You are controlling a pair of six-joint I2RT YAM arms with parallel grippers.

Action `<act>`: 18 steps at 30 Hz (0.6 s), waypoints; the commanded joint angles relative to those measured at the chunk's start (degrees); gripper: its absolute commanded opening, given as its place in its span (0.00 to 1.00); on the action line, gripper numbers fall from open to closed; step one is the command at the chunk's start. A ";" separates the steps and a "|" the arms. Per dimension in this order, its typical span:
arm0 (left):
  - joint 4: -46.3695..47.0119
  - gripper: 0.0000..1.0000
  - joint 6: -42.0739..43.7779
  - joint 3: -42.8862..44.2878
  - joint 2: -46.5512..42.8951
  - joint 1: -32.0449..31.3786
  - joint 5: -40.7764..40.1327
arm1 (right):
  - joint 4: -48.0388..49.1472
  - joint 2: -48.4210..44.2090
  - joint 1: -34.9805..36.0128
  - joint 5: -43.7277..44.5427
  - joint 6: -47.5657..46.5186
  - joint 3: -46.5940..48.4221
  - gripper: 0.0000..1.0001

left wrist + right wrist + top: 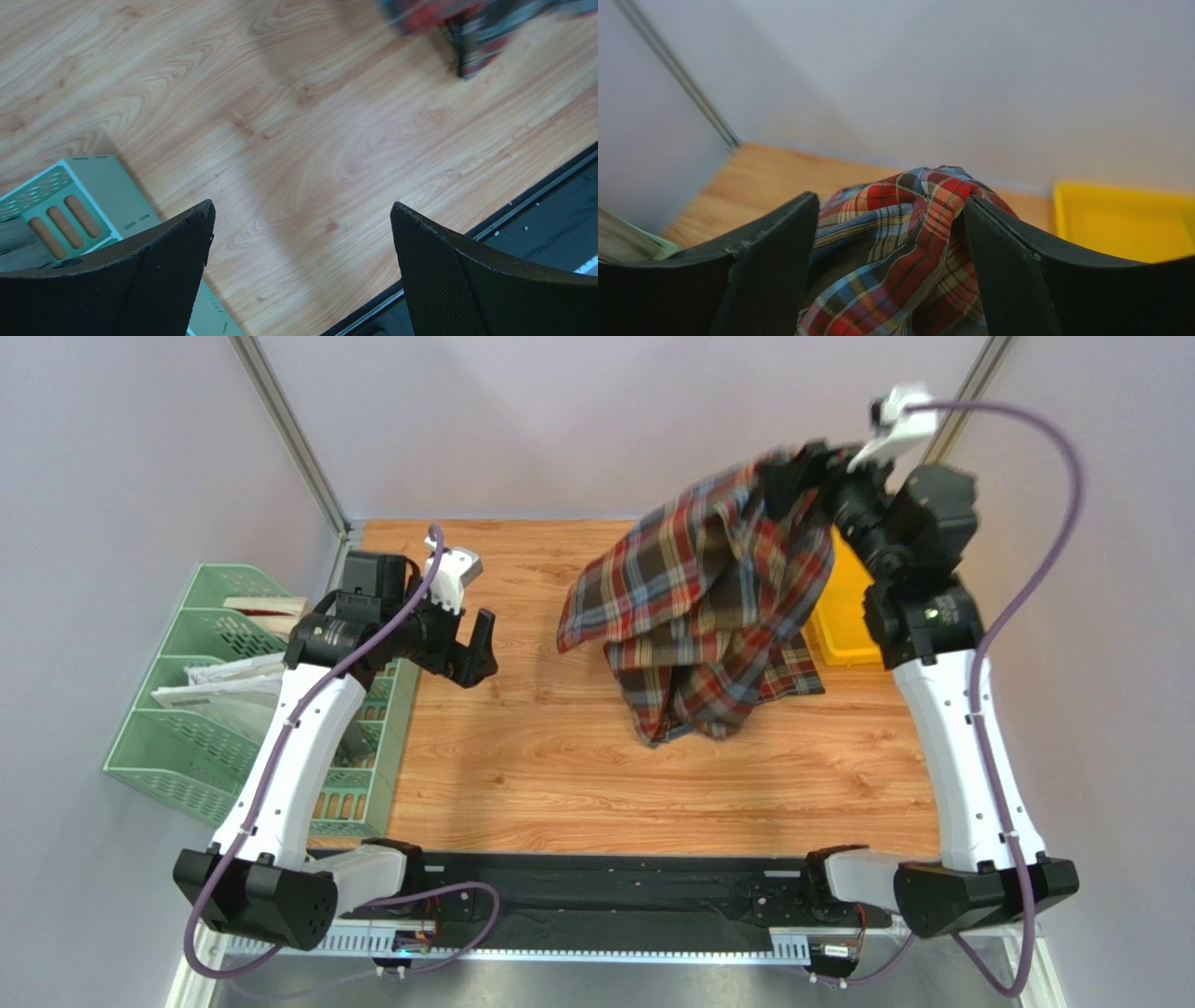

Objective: Fold and stack the long sleeve shirts
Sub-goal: Move the shirt to the center of the board

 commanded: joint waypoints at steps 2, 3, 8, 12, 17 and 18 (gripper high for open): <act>6.85 0.99 1.75 -6.10 -2.70 0.35 10.84 | -8.44 -5.35 -5.24 6.29 -14.03 -22.37 0.82; 8.08 0.99 2.36 -8.46 -3.66 0.09 11.74 | -9.51 -6.05 -5.25 5.75 -15.96 -27.18 0.82; 8.28 0.99 7.54 -8.49 -1.13 -0.35 14.90 | -19.17 -4.93 -4.12 -5.57 -22.90 -32.58 0.95; 5.11 0.99 9.31 -5.94 3.00 -0.35 16.75 | -23.04 2.27 -0.25 -7.70 -25.65 -33.73 0.86; 0.28 0.99 9.22 -3.83 5.21 -0.26 15.79 | -27.71 15.36 4.05 -9.11 -24.24 -33.03 0.76; -0.42 0.98 9.31 -3.83 5.12 -0.09 15.79 | -27.54 19.65 4.41 -9.72 -23.63 -33.11 0.74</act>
